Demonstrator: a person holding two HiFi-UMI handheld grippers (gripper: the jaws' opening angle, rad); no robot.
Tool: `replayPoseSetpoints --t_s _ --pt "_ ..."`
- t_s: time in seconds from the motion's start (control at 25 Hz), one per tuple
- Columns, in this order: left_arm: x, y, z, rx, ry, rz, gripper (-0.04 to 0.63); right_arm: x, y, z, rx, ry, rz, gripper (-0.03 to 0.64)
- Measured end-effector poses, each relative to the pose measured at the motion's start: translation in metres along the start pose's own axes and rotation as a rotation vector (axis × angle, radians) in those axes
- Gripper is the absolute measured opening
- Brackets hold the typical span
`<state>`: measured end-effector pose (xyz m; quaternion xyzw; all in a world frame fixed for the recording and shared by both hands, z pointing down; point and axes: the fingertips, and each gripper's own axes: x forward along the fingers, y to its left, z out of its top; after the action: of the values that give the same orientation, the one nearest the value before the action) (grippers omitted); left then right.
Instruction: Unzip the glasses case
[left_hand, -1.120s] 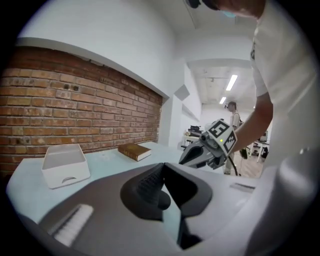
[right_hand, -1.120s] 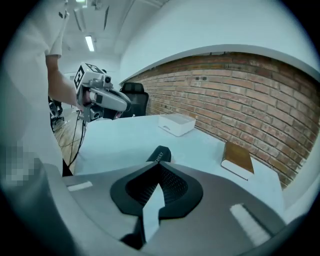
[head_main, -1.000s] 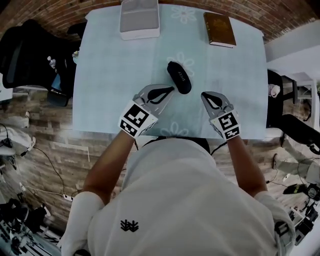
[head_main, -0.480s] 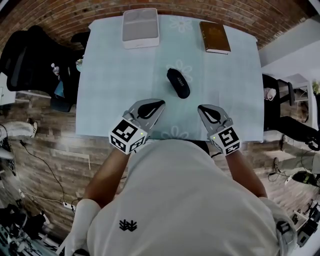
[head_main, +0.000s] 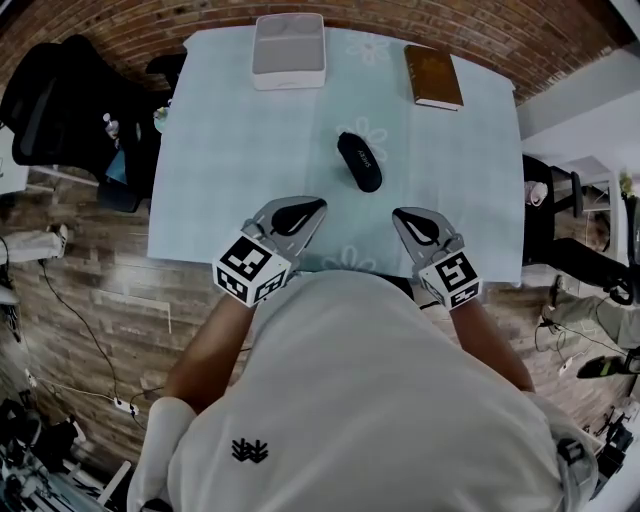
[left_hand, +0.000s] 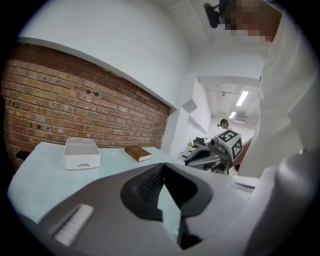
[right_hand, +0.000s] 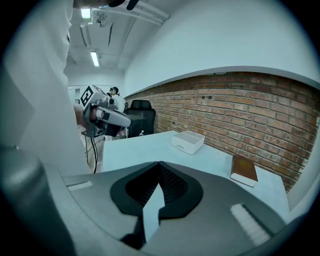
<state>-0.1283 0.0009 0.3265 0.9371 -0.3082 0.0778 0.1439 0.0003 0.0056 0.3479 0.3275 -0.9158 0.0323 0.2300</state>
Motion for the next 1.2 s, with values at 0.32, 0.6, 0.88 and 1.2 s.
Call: replayPoseSetpoints --t_s 0.32,0.6,0.88,1.2 --pt "-0.015 0.0 -0.009 -0.025 0.002 0.015 0.051 0.003 0.017 0.007 -0.018 0.005 0.035 0.002" --pt "-0.017 -0.007 -0.011 -0.025 0.0 0.01 0.051 -0.003 0.024 0.005 -0.019 0.011 0.044 0.002" --pt "-0.017 -0.012 -0.017 -0.03 0.009 0.003 0.052 -0.01 0.025 0.003 -0.026 0.011 0.037 0.002" --pt "-0.011 -0.017 -0.019 -0.029 0.025 -0.011 0.052 -0.017 0.023 0.0 -0.026 0.007 0.035 0.002"
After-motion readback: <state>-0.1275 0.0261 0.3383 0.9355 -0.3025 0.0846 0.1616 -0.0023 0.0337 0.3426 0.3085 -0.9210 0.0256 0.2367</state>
